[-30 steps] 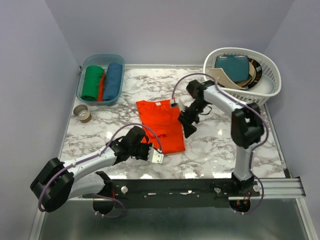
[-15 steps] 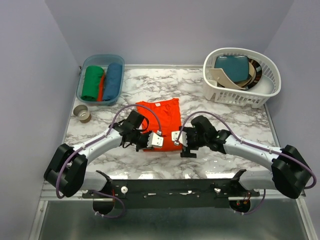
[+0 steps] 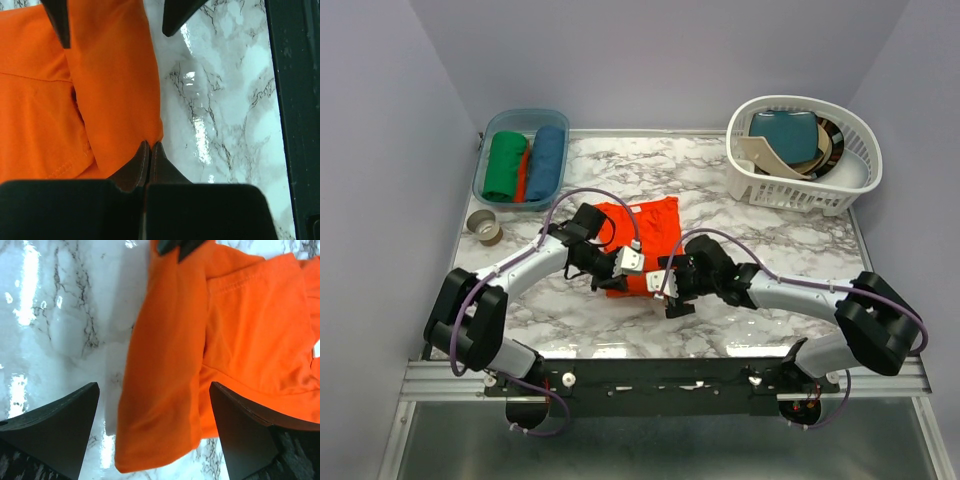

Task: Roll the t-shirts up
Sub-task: Roll the T-shirt to the center of the board.

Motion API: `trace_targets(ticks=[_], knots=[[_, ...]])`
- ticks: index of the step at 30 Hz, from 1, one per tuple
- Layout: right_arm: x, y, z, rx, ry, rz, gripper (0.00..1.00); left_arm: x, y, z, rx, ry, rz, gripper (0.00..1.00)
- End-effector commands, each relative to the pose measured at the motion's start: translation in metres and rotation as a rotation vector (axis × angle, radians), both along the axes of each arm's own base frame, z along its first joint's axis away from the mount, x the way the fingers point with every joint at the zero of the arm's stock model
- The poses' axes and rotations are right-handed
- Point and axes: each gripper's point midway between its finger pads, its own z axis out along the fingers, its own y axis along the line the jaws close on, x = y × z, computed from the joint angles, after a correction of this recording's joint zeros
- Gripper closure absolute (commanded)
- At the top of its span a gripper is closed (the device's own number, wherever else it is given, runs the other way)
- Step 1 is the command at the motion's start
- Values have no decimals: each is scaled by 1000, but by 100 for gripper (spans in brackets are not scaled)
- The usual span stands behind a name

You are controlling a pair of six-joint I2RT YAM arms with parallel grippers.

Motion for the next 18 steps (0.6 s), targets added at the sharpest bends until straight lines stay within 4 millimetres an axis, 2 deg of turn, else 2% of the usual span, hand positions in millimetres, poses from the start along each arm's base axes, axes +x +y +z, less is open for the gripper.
trace_targets(ticks=[1,2,4,6,9,12,18], knots=[[-6,15,6,24,-2,73,0,-2,-8,12,-58,62,-27,100],[-7,13,5,11,22,60,0,-1,-9,13,-58,60,-30,100],[1,19,21,32,11,27,0,-2,-9,12,-55,70,-41,100],[4,19,27,36,15,5,0,0,-8,14,-65,71,-35,100],[7,19,20,9,18,-25,0,2,-8,16,-77,76,-27,100],[9,16,4,-42,35,-46,0,4,-7,18,-83,79,-19,100],[8,11,-15,-96,-7,-12,1,8,-5,20,-92,85,-4,100]])
